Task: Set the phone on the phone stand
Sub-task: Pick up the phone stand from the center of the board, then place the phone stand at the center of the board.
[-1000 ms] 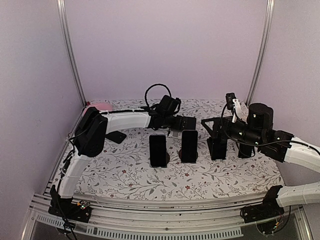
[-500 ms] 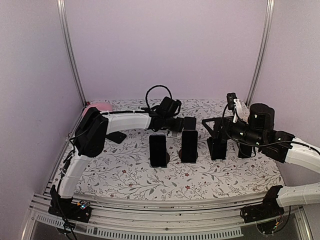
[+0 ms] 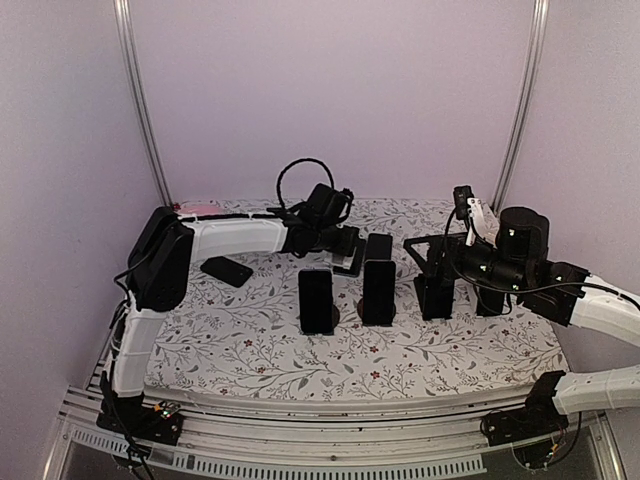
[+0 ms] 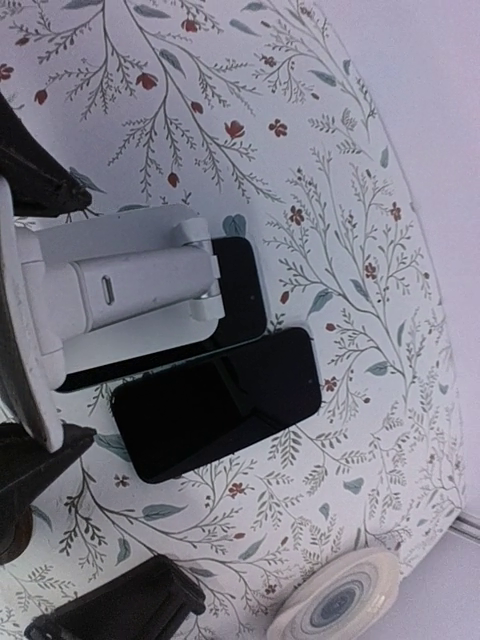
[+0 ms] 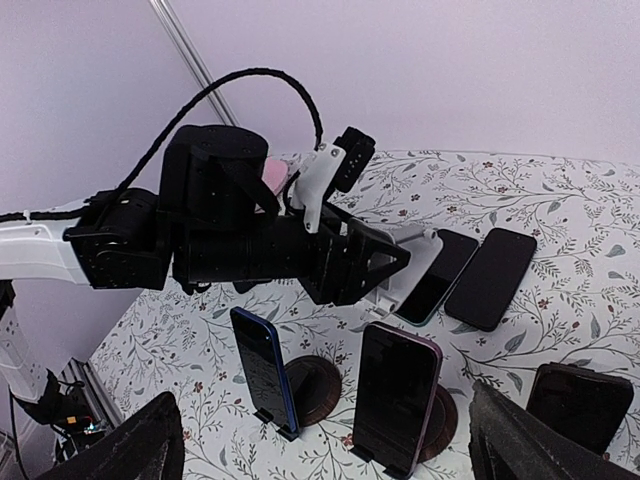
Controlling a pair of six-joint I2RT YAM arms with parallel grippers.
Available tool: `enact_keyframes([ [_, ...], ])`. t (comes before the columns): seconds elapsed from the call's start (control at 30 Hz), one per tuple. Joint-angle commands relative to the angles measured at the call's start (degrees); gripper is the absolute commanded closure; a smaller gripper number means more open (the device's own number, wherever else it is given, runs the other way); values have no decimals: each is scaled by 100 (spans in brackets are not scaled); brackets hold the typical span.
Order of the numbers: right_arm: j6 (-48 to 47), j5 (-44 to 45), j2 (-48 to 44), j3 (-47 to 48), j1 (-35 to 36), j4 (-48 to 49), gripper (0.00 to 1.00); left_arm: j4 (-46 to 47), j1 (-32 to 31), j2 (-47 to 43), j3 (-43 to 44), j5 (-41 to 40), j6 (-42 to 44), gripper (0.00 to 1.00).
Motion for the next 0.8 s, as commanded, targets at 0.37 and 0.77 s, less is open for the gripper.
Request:
enact_keyframes([
  [0.37,43,-77,-68,-113,-32,23,1,778,410,-1751,-1634,-532,143,60],
  [0.77,148,-148,-87,-102,-33,115,1,1044,560,-3131,-3536,-576,-273,59],
])
